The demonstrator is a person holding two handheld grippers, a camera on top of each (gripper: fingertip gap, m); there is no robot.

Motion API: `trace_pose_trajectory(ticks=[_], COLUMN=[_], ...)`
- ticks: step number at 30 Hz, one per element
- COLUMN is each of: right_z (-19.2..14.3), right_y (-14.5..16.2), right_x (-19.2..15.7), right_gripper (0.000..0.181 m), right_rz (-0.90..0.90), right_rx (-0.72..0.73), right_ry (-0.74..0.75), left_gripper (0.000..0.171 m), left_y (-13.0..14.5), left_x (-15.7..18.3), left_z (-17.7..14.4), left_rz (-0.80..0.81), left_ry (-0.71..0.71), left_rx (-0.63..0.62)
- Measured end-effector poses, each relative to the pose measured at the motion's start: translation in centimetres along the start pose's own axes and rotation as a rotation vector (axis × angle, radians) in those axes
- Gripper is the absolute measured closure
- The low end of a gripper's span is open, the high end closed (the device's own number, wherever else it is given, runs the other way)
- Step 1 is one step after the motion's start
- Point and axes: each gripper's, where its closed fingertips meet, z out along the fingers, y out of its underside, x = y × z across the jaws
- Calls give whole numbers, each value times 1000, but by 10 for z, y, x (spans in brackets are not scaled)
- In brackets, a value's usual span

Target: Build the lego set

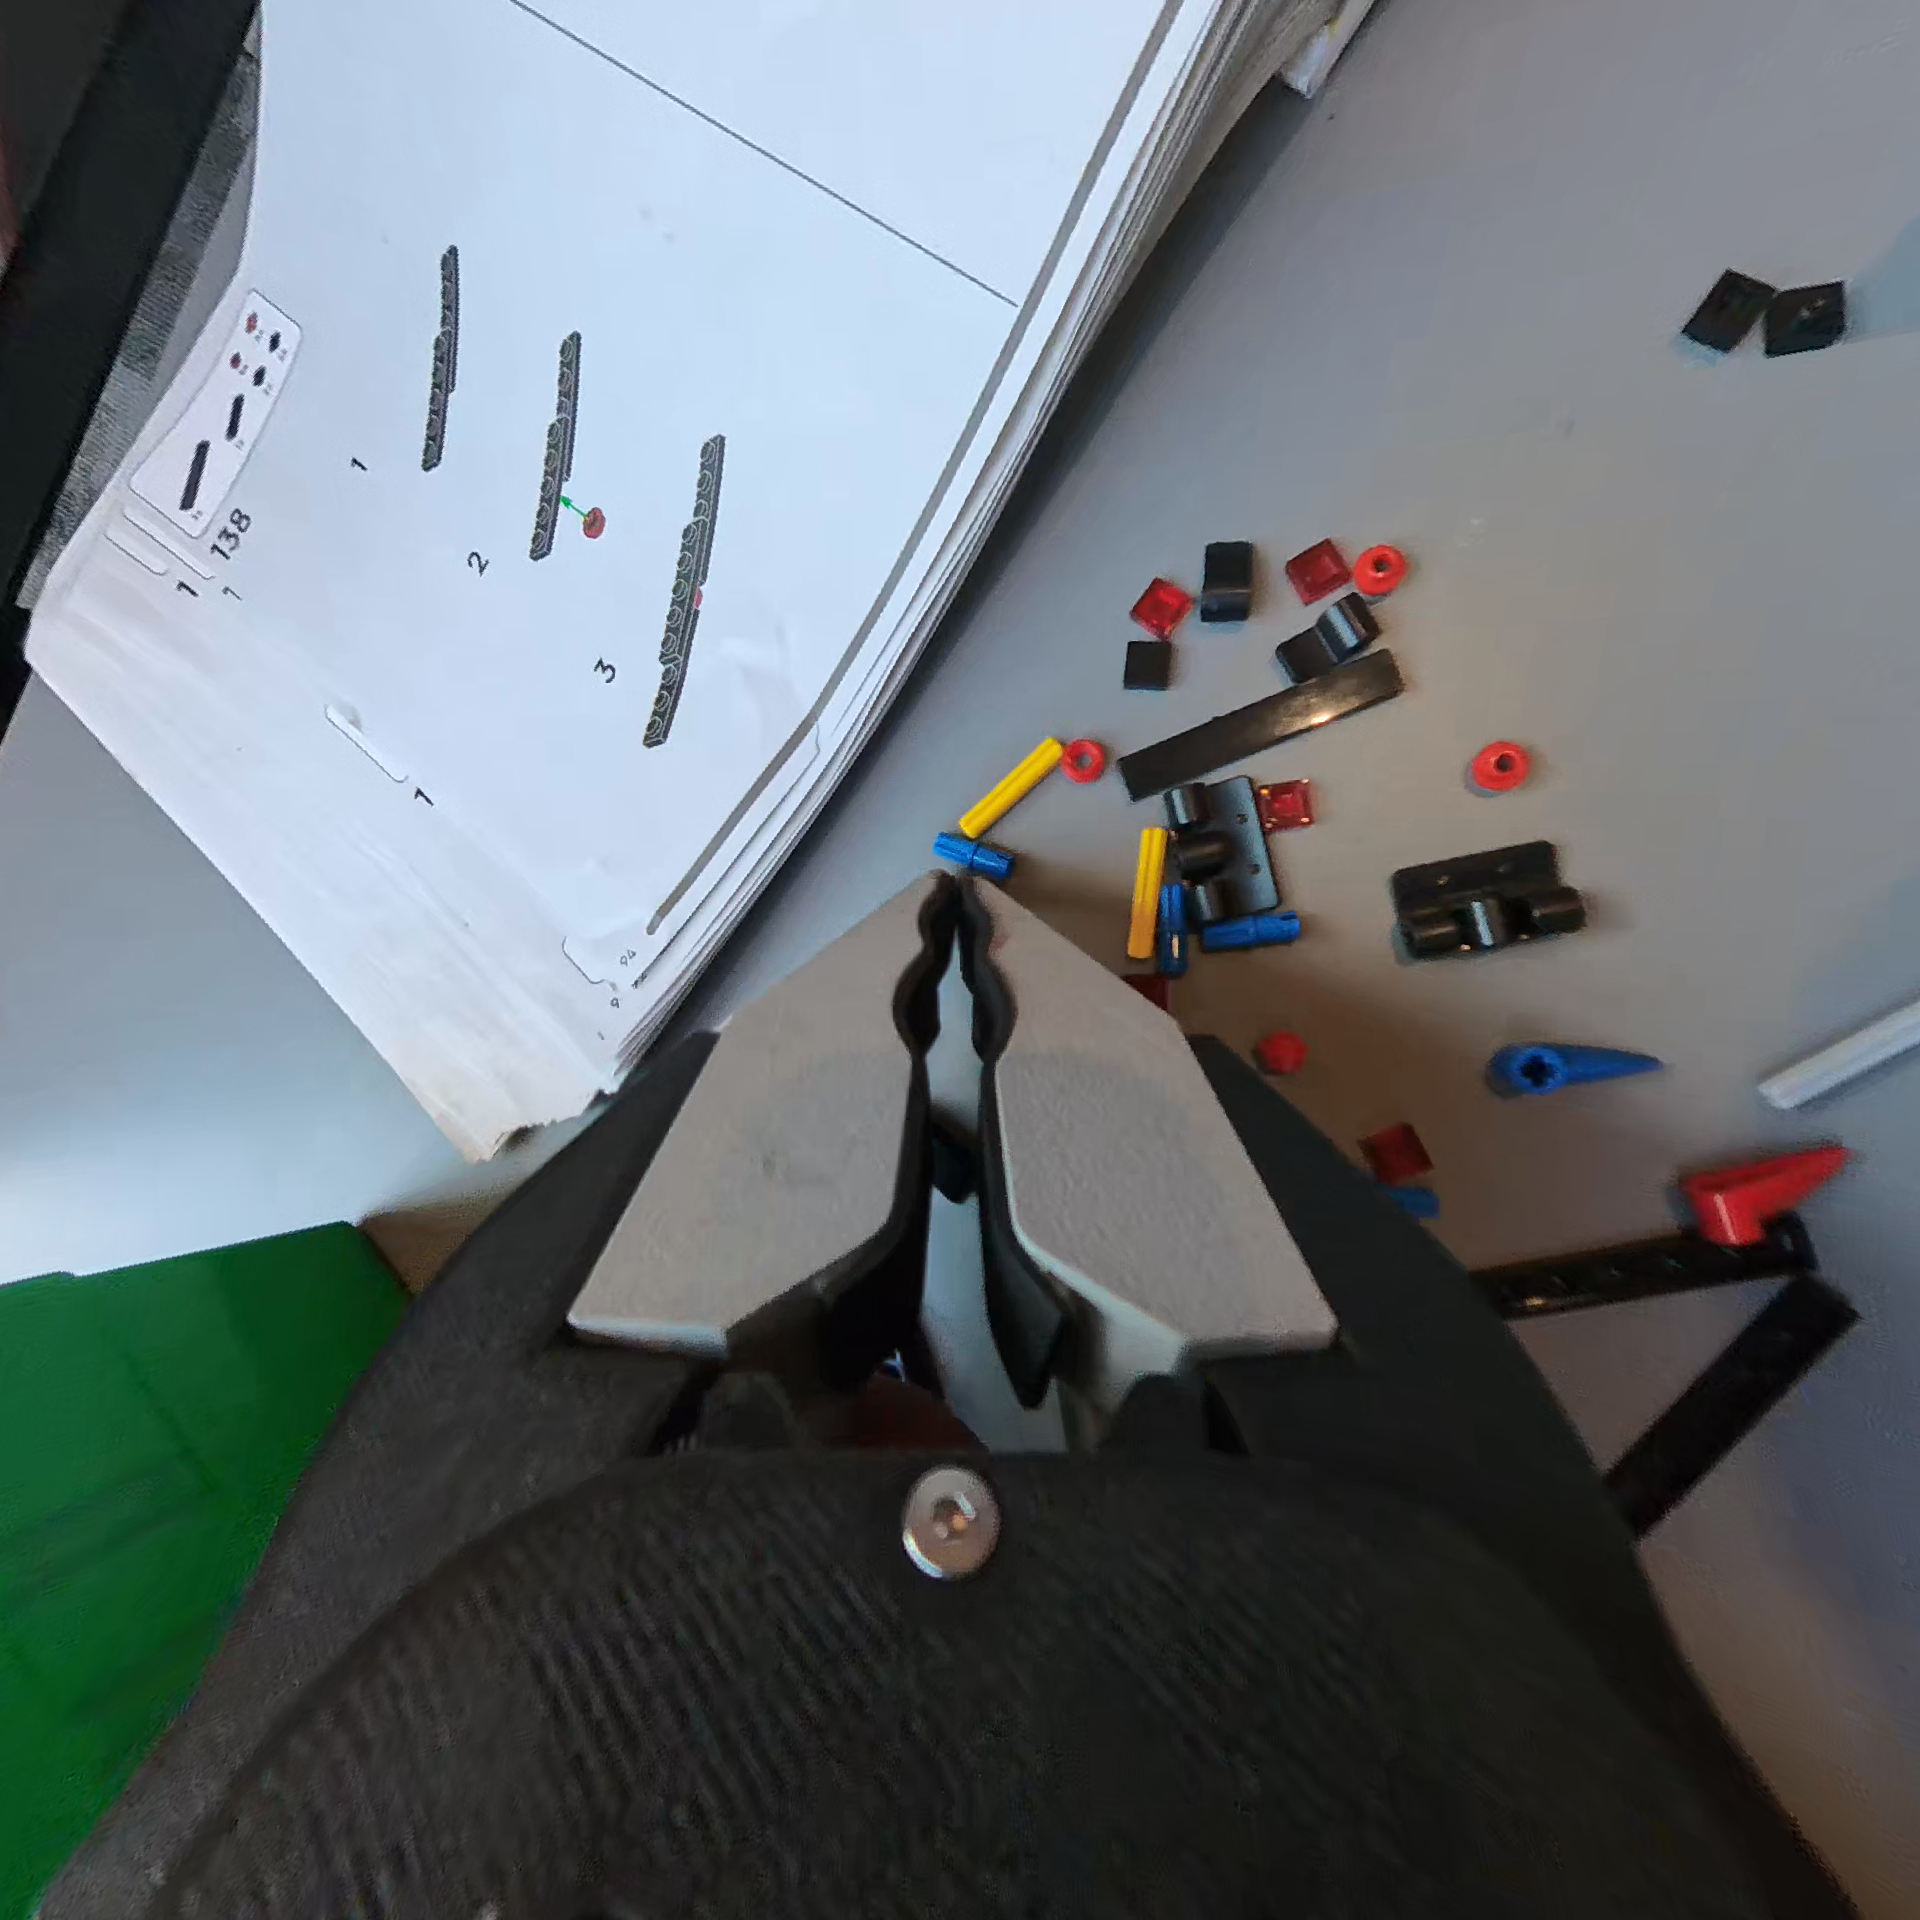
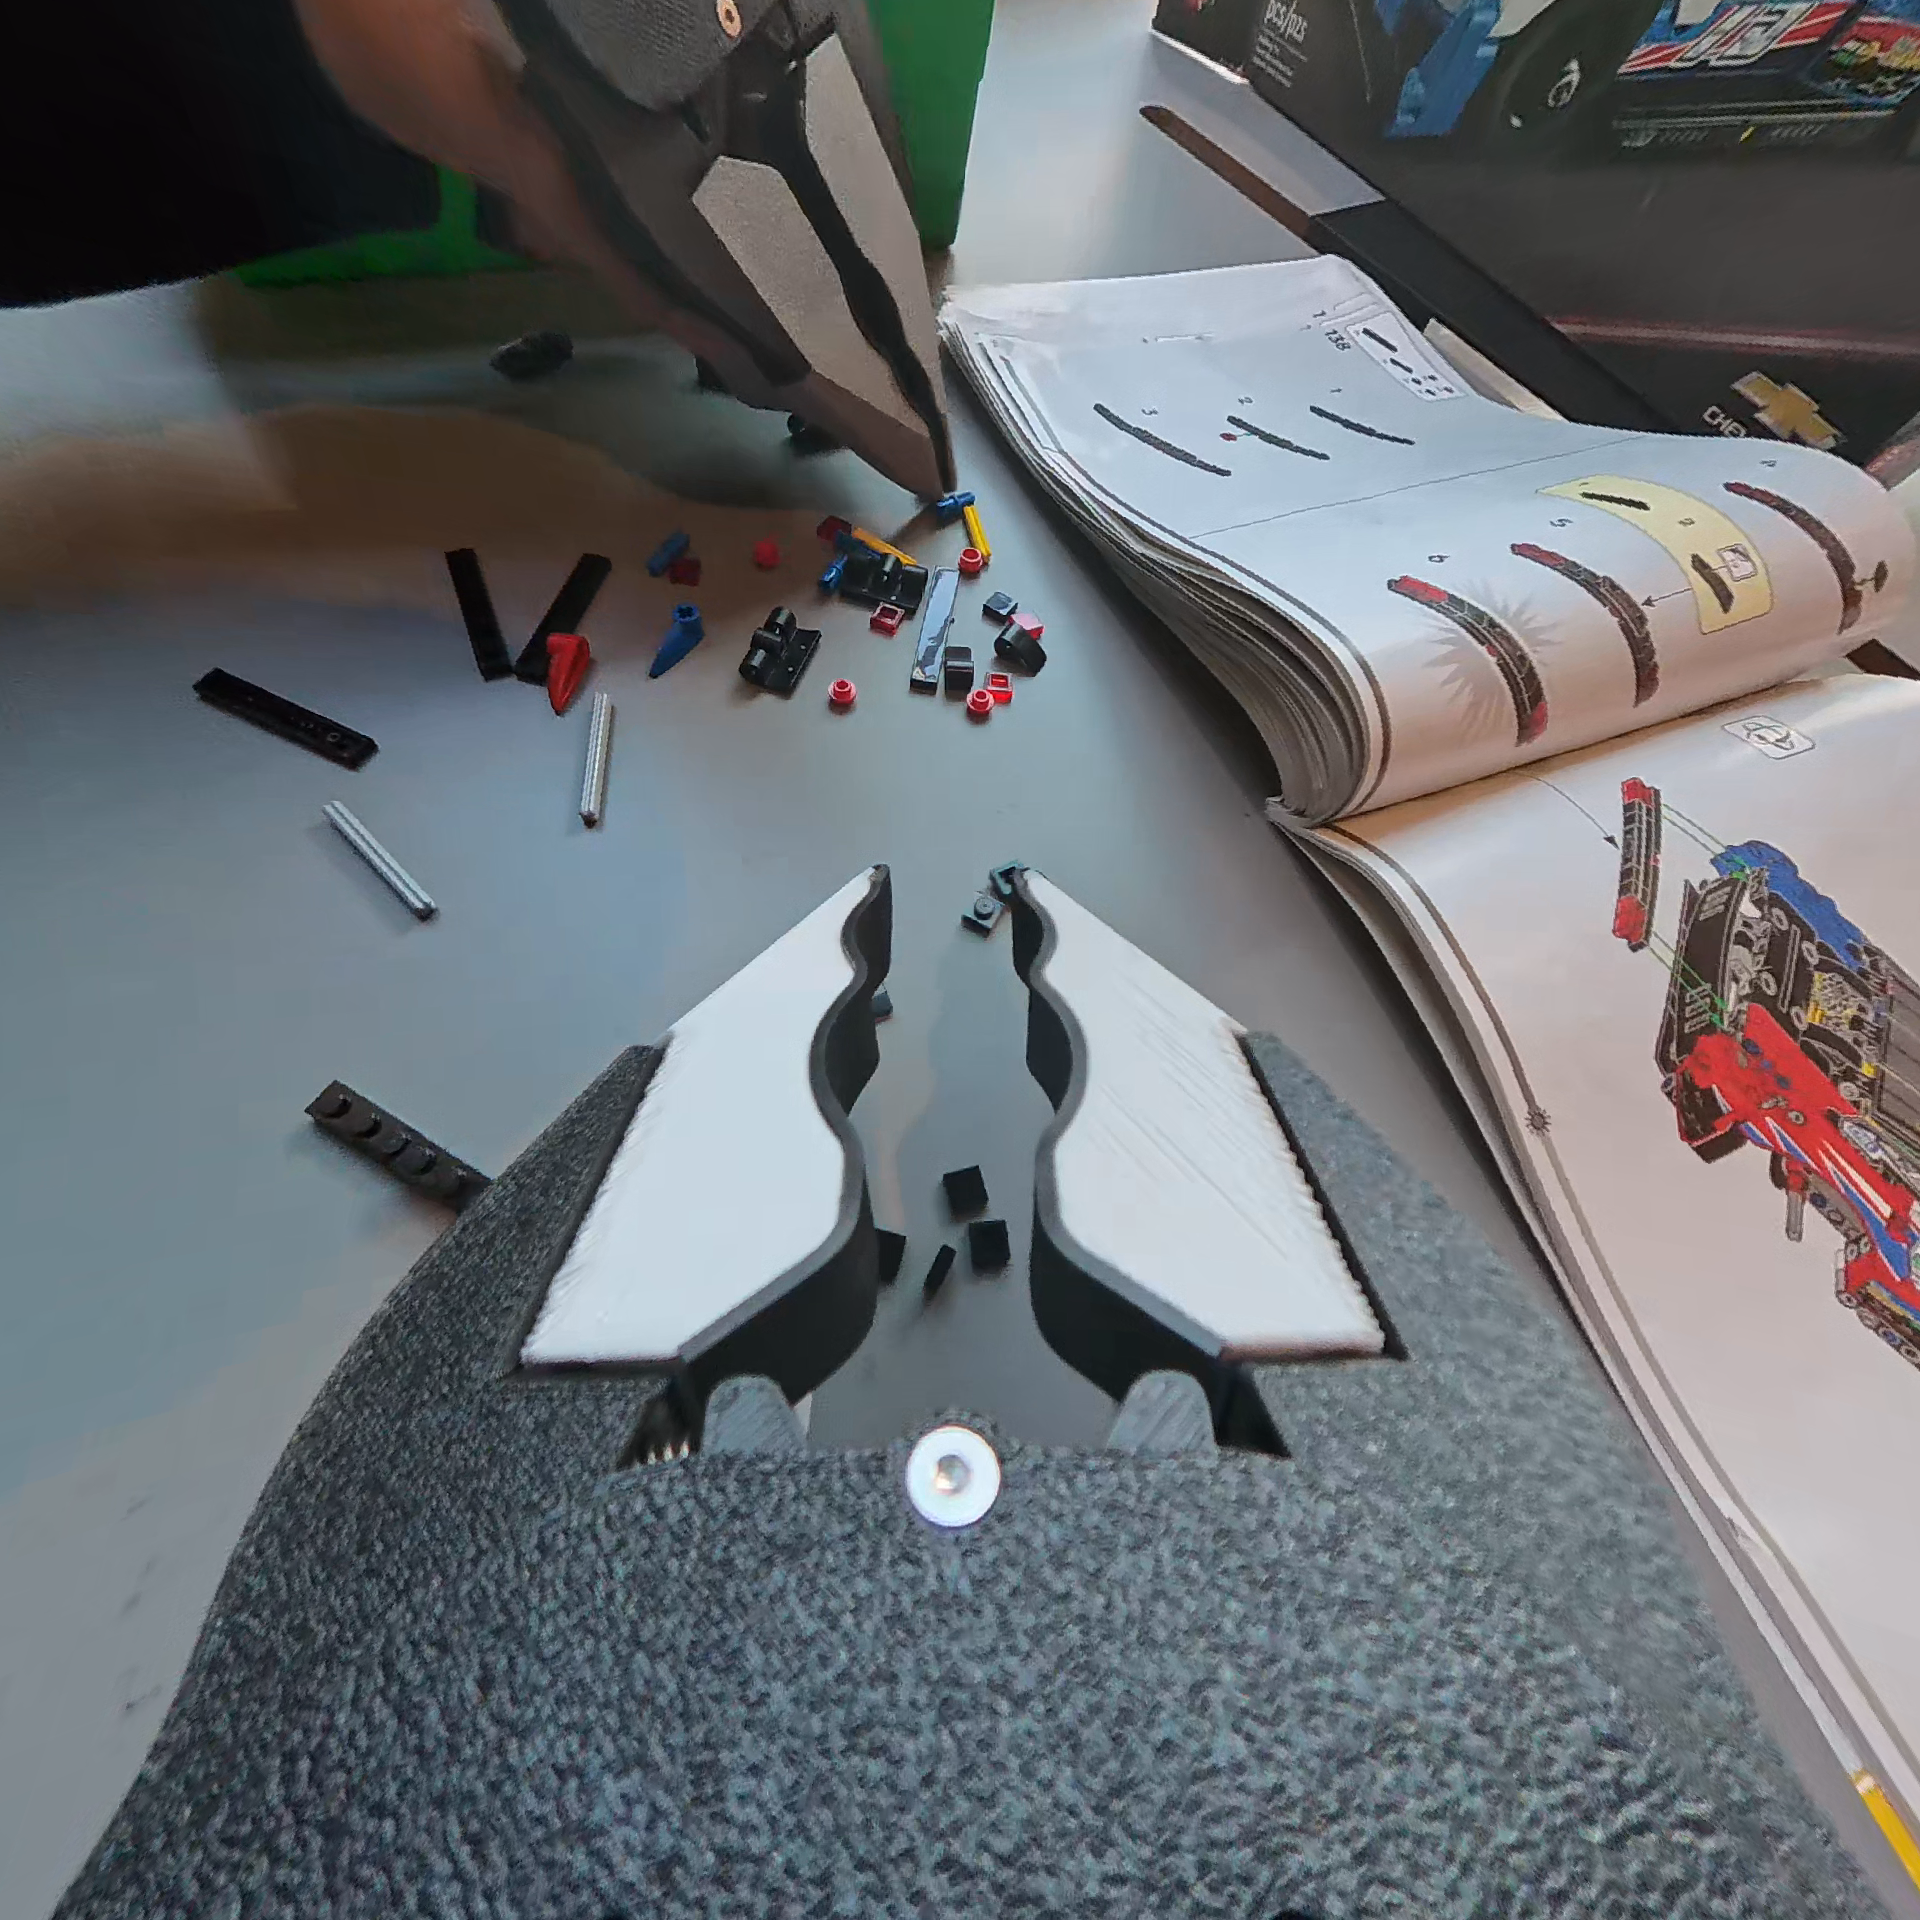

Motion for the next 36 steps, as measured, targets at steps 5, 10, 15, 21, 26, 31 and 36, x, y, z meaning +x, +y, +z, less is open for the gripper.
trace_pose_trajectory(ticks=[5, 10, 15, 21, 26, 31, 36], right_z=[-3, -3, -2, -6, -10, -11, -9], right_y=[-4, -4, -2, -4, -3, -2, -1], right_x=[2, 1, -1, -1, 3, 6, 6], right_gripper=[160, 160, 160, 161, 161, 161, 161], right_rz=[16, 30, 25, 24, 28, 38, 39], right_rx=[18, 24, 21, 28, 32, 37, 32], right_ry=[2, -5, -8, -2, 3, 3, -2], left_gripper=[171, 171, 161, 152, 162, 163, 161], left_y=[6, 8, 12, 7, 7, 11, 13], left_x=[3, 7, -1, -4, -7, -9, -9], left_z=[-5, -25, -27, -10, -4, -6, -8], left_rz=[4, -43, -5, -40, -40, -37, -21], left_ry=[-49, -61, -56, 28, 41, 20, 23], left_rx=[19, 84, 52, -21, -35, -35, -28])
